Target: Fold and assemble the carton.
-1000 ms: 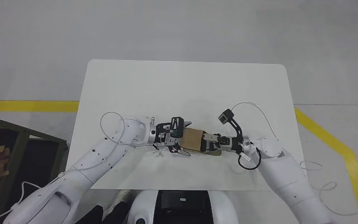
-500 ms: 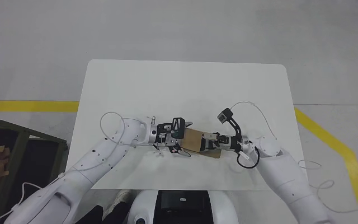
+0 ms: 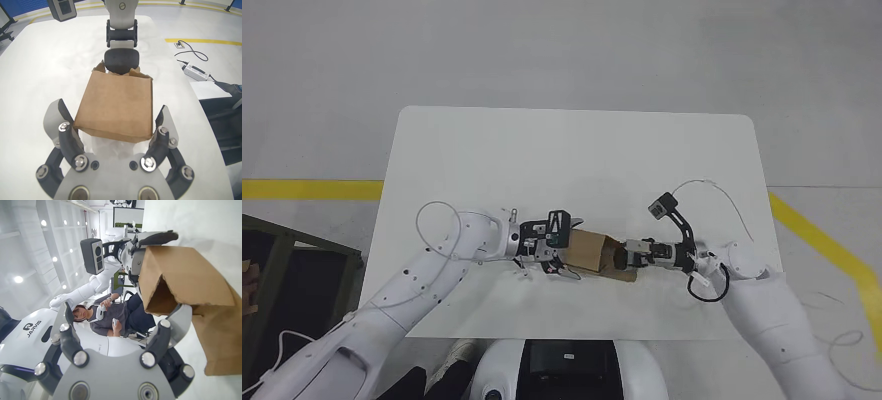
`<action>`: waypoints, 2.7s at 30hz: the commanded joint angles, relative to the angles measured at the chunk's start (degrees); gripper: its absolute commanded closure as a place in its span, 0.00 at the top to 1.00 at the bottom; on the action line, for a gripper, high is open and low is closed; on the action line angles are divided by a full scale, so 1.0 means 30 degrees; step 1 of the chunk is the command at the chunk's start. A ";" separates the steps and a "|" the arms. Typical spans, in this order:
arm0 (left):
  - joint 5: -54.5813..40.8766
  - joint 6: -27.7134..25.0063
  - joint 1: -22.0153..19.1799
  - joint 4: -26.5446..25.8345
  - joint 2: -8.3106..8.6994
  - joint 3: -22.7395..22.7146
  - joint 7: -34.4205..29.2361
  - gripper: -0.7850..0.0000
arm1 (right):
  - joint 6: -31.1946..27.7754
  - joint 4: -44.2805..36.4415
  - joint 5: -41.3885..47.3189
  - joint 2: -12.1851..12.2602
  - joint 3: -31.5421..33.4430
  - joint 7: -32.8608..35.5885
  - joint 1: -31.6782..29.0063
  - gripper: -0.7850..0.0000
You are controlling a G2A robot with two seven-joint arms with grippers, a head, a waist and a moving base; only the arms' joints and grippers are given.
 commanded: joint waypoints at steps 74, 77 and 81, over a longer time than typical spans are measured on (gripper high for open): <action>0.0267 -0.0995 0.0534 -0.0242 -0.0375 -0.0772 -0.0504 1.00 | -0.0911 -0.1229 -0.0199 -0.0225 -0.2833 -0.4313 -0.0685 1.00; 0.0246 -0.0995 0.0539 -0.0268 -0.0402 -0.0740 -0.0575 1.00 | -0.0931 -0.1139 -0.0175 -0.0291 -0.2912 -0.4331 -0.0634 1.00; 0.0222 -0.0995 0.0530 -0.0280 -0.0432 -0.0702 -0.0642 1.00 | -0.0955 -0.1023 -0.0162 -0.0368 -0.2984 -0.4347 -0.0574 1.00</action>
